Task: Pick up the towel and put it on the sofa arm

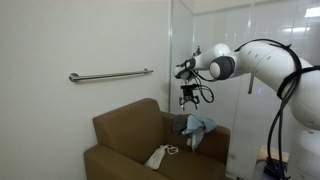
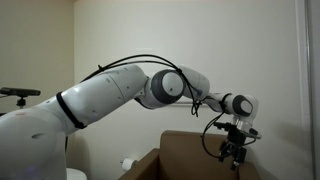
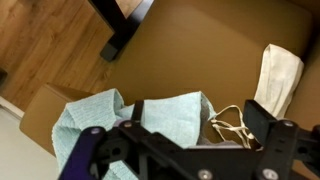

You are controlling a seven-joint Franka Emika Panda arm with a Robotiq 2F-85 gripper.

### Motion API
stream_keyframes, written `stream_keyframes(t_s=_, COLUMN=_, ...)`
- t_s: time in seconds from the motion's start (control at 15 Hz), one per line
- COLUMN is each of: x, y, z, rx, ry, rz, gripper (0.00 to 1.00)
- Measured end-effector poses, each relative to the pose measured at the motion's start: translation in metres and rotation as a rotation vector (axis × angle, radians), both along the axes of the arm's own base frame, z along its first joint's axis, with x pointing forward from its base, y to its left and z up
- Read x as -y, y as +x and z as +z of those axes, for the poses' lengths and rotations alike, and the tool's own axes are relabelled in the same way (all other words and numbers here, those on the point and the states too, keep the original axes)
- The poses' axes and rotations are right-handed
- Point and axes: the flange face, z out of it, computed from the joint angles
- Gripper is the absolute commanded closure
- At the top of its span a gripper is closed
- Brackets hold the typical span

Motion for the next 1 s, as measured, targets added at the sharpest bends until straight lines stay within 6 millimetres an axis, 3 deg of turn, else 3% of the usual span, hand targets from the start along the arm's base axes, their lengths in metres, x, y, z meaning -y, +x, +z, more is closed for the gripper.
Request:
stream_keyframes(t_s=0.27, x=0.002, y=0.006, z=-0.013, rx=-0.066, ry=-0.006, rz=-0.126, gripper=0.00)
stream_keyframes(t_s=0.67, x=0.041, y=0.006, z=0.013, rx=-0.012, ry=-0.061, rz=-0.416, gripper=0.00)
stream_keyframes(t_s=0.8, x=0.043, y=0.018, z=0.023, rx=0.035, ry=-0.107, rz=-0.507, gripper=0.00)
stream_keyframes(t_s=1.0, x=0.037, y=0.022, z=0.023, rx=0.041, ry=-0.113, rz=-0.502, gripper=0.00)
